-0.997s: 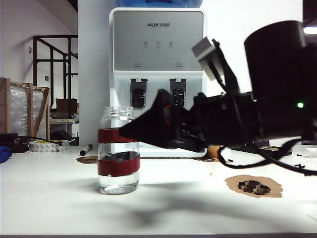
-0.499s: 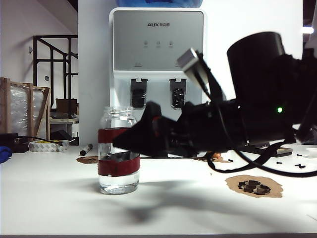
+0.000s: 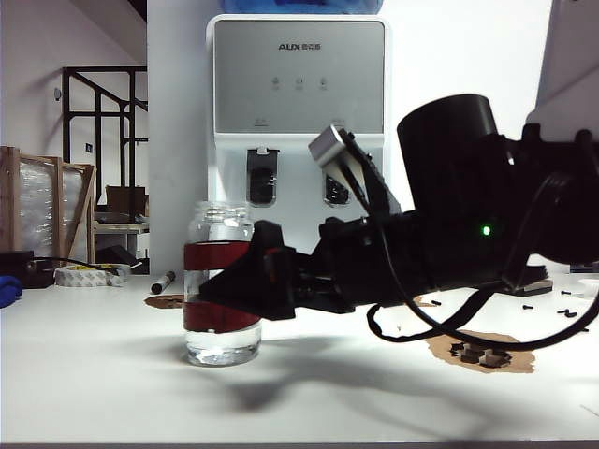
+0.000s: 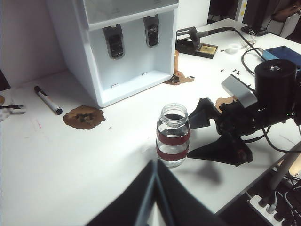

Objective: Pick up the water bottle with two loops of red belts, then reach the front water dispenser and gently press the gray-black baffle horizontally to get a little water.

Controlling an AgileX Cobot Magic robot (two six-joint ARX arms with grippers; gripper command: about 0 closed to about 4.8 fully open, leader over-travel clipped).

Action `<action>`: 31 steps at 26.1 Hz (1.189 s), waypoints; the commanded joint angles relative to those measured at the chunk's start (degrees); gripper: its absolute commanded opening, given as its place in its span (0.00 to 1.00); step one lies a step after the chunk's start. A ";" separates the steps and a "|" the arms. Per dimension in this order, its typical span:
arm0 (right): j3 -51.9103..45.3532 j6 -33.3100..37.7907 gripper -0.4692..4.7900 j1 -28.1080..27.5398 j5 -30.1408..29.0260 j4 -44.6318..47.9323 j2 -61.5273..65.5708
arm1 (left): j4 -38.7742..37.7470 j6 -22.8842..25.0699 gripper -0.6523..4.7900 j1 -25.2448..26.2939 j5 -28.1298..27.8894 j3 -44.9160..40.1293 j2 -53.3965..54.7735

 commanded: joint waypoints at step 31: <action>5.90 -0.59 1.00 0.17 2.40 -4.70 2.01 | 0.66 0.00 0.11 0.00 -1.31 0.28 0.13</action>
